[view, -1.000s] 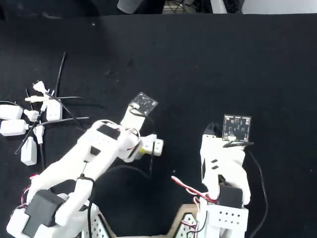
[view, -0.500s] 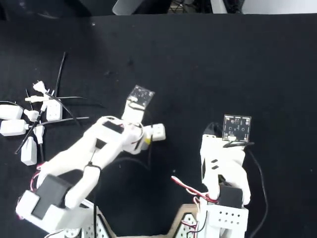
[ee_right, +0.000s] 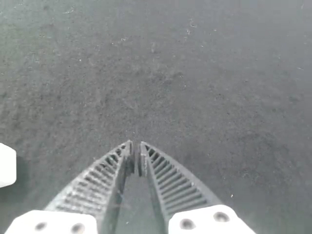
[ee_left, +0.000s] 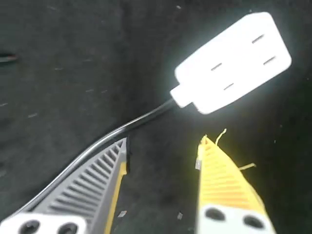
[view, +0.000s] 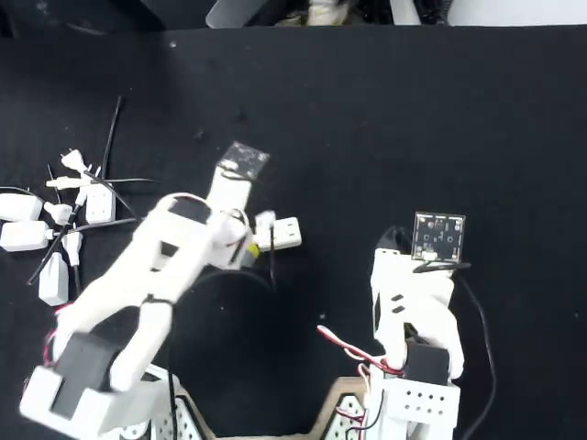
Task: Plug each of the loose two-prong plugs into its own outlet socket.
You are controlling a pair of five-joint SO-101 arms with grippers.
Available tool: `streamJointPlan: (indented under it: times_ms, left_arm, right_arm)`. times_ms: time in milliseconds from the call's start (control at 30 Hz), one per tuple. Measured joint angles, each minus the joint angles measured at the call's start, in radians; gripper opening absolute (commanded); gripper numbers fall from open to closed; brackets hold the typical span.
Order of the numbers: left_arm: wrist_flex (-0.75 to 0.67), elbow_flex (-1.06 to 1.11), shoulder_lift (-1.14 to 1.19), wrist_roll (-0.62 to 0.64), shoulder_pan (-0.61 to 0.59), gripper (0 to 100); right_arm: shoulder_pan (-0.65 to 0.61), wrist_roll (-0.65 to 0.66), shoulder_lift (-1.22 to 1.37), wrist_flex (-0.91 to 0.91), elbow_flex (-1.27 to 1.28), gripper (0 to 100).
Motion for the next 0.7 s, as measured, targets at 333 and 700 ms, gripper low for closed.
streamJointPlan:
  times_ms: [333,700]
  left_arm:
    - [0.466,-0.026,-0.345,-0.252,-0.324,23]
    - [0.479,-0.107,-0.350,-0.563,-0.873,24]
  right_arm:
    - [0.000,0.000,0.000,0.000,0.000,1.5]
    - [-0.031,0.000,0.000,0.000,0.000,1.5]
